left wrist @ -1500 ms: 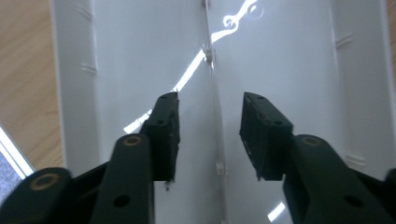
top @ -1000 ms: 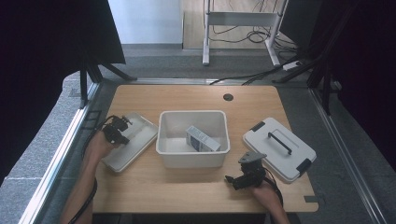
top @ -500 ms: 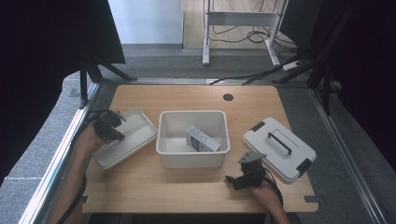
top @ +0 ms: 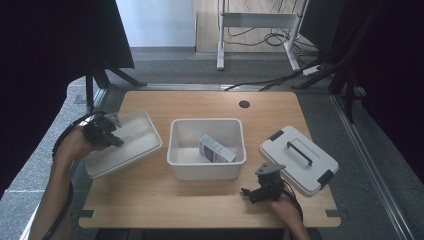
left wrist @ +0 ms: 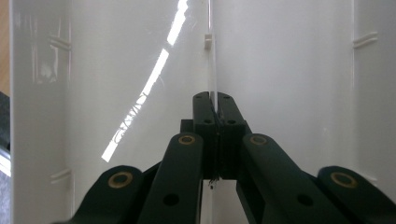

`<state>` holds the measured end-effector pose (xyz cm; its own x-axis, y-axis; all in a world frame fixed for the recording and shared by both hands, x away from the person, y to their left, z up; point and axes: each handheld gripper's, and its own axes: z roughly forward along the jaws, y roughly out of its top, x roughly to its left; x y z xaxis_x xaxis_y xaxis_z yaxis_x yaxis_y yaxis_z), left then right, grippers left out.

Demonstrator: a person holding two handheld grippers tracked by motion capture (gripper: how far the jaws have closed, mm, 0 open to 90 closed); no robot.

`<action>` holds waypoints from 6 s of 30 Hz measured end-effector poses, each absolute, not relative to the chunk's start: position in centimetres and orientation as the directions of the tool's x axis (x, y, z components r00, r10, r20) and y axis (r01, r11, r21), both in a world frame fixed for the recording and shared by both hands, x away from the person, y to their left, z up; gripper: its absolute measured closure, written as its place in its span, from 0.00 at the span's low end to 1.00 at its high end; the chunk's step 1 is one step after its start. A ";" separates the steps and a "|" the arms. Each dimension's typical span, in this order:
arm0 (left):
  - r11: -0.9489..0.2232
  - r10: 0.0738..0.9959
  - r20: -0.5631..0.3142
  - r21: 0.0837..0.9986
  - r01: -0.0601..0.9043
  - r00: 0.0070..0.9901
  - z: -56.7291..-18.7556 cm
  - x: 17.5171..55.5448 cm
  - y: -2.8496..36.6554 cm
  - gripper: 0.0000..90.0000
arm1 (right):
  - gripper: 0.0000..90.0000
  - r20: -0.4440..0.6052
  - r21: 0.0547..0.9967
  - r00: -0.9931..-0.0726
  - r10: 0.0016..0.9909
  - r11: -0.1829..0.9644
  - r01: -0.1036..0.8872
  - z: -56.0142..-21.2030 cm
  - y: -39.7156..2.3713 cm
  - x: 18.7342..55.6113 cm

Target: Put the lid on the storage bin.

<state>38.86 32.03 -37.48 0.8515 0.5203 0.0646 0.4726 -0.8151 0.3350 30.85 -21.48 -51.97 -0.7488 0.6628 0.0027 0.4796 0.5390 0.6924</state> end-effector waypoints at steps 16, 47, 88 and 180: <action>-0.857 0.406 0.068 0.375 0.354 0.911 -32.1 38.4 28.9 0.99 | 0.00 0.003 0.693 -0.749 0.663 0.538 0.480 -52.0 -21.5 30.9; -0.923 0.074 0.104 0.385 0.028 0.992 -33.7 42.1 10.5 0.99 | 0.00 0.002 0.694 -0.748 0.663 0.538 0.479 -52.0 -21.5 30.9; -0.753 0.363 0.067 0.609 0.250 0.929 -35.8 41.3 13.4 0.26 | 0.04 0.011 0.675 -0.761 0.649 0.557 0.484 -51.6 -21.4 30.9; -0.559 0.642 -0.034 0.663 0.498 0.766 -52.2 28.7 21.4 0.00 | 0.93 -0.073 0.349 -0.812 0.580 0.777 0.524 -36.4 -33.1 41.0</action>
